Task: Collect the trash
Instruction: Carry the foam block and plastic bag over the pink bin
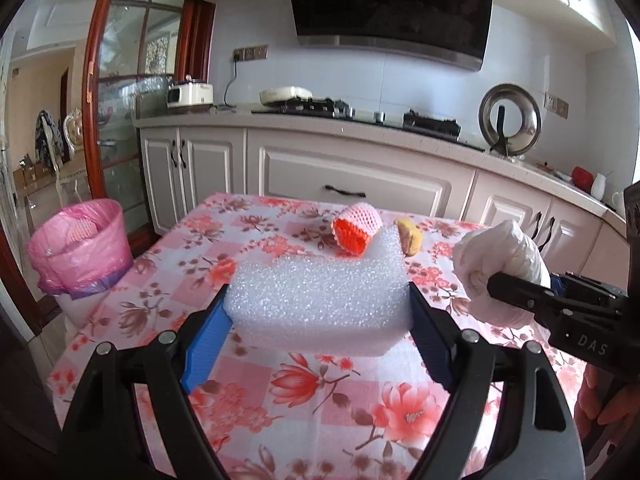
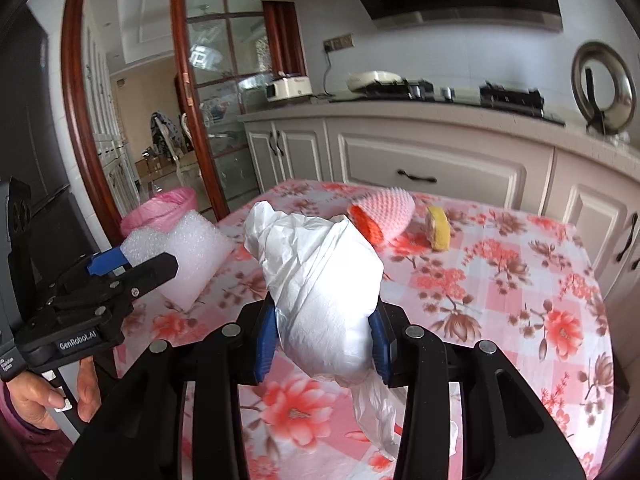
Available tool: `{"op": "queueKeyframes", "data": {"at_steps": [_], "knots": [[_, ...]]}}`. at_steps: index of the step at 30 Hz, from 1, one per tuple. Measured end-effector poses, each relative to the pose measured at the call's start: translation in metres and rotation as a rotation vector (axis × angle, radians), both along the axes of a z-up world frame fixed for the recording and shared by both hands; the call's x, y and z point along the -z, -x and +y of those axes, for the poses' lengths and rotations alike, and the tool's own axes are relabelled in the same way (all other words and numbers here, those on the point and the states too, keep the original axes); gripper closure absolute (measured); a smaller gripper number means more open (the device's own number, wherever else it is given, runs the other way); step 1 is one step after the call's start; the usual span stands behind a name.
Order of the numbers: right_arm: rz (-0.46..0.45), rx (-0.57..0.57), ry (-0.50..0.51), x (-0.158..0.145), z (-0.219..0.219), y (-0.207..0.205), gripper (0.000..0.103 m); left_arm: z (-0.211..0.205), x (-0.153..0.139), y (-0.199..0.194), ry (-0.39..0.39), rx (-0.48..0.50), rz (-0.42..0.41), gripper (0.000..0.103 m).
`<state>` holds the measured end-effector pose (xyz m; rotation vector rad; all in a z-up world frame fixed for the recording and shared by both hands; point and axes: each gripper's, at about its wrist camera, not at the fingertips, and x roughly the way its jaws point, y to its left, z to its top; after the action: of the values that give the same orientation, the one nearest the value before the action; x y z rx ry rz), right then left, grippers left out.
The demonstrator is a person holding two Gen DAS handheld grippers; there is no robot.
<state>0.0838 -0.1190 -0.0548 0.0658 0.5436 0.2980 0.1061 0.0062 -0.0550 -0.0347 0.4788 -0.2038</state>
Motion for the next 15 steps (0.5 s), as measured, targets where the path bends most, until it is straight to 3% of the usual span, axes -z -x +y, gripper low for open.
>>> {"op": "queueKeyframes", "data": {"at_steps": [8, 15], "knots": [[-0.055, -0.08, 0.027, -0.027, 0.04, 0.013, 0.064, 0.036, -0.027, 0.036, 0.042, -0.041, -0.075, 0.023], [-0.07, -0.171, 0.054, -0.036, 0.088, 0.0, 0.064, 0.075, -0.038, 0.048, 0.056, -0.105, -0.1, 0.023]]}}
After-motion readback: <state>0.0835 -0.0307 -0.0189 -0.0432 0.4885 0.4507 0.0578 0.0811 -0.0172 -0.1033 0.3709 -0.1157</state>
